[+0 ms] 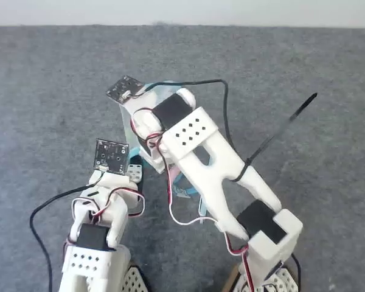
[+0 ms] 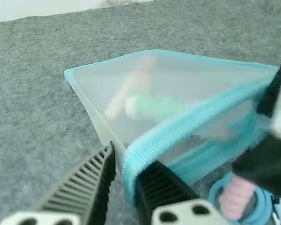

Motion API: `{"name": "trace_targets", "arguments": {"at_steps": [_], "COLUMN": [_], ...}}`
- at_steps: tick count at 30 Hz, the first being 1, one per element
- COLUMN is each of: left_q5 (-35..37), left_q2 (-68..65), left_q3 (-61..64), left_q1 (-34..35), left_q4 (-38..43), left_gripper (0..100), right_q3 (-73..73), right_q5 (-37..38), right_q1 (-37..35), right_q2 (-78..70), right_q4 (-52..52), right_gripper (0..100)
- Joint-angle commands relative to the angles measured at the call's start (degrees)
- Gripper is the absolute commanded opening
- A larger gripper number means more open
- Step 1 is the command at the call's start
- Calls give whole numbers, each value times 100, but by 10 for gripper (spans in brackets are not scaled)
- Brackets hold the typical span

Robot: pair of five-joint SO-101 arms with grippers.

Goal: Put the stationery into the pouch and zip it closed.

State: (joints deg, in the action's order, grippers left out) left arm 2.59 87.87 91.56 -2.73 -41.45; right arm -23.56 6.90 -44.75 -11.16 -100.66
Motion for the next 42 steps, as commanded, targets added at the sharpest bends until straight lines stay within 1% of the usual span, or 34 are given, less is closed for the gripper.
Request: {"name": "trace_targets", "arguments": {"at_steps": [1,5,9,11,12,15,17,21,23,25,29,33,35,37,42], "left_q5": [-44,-44,-44,-141,-273,-396,-396,-413,-413,-422,-422,-422,-422,-422,-404], "left_q2": [-44,-44,-44,-44,-44,-44,-44,-44,-44,-44,-44,-44,-44,-44,-44], "left_q3": [-110,-110,-119,-127,-127,-154,-233,-242,-242,-242,-242,-242,-242,-242,-233], "left_q1": [-97,-97,-97,-88,-70,193,369,466,440,431,457,457,457,457,440], "left_q4": [158,158,149,132,132,149,123,123,123,123,114,114,114,18,-44], "left_gripper": [13,13,13,13,13,13,13,13,13,13,13,13,13,13,13], "right_q3": [-396,-369,-308,167,563,2321,3692,6259,7086,7499,8097,8747,9081,9327,9477], "right_q5": [-35,158,571,1002,1073,1134,1134,1143,1222,1486,1591,1530,1538,1538,1538], "right_q1": [57,75,119,312,418,857,1095,1376,1446,1429,1429,1341,1235,1103,884], "right_q2": [813,1446,2070,2404,2607,3336,3960,5341,5895,6264,6589,6642,6607,6607,6607], "right_q4": [-13,-13,-48,84,295,1455,2510,4655,5244,5253,5253,5895,6343,6642,6756], "right_gripper": [200,202,202,202,202,202,202,203,203,233,362,460,463,443,353]}}
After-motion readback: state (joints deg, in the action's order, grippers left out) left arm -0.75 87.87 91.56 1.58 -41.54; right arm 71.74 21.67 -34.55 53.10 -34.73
